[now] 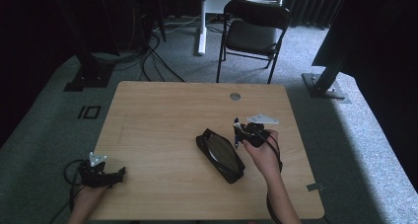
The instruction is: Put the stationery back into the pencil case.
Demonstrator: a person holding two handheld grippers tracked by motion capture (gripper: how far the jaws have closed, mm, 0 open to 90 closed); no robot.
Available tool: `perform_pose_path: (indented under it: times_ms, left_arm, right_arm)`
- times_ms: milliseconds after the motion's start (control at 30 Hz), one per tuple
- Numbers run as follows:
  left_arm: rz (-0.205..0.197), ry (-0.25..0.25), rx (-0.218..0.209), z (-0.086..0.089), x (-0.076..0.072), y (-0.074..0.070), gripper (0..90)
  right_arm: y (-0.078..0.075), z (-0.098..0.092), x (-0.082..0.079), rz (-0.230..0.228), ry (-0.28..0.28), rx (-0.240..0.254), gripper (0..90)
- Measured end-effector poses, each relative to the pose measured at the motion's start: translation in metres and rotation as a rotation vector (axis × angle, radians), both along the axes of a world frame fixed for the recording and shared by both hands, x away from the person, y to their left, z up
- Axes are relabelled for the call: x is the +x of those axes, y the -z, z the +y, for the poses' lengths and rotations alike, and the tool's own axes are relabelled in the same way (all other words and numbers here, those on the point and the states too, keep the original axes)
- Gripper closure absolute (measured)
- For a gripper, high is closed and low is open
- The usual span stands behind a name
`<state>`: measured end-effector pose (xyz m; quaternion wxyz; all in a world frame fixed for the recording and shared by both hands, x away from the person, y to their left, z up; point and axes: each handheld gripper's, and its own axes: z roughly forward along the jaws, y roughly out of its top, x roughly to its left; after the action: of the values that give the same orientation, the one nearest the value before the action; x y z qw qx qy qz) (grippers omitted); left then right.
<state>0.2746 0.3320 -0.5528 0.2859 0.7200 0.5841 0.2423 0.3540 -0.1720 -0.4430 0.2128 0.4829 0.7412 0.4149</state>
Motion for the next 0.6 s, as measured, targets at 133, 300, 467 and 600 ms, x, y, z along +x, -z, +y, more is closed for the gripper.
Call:
perform_pose_path:
  times_ms: [133,300,467,600]
  left_arm:
    - [0.000,0.000,0.000,0.000,0.000,0.000,0.4]
    - [0.000,0.000,0.000,0.000,0.000,0.000,0.4]
    - [0.000,0.001,0.000,0.000,0.000,0.000,0.4]
    - [0.000,0.000,0.000,0.000,0.000,0.000,0.4]
  right_arm:
    - [-0.002,0.005,-0.003,0.000,-0.028,0.009,68.6]
    - [-0.005,0.011,-0.007,0.000,-0.054,0.007,68.6]
    - [-0.007,0.017,-0.012,-0.005,-0.082,0.004,68.6]
    - [-0.007,0.022,-0.015,-0.003,-0.108,0.008,68.5]
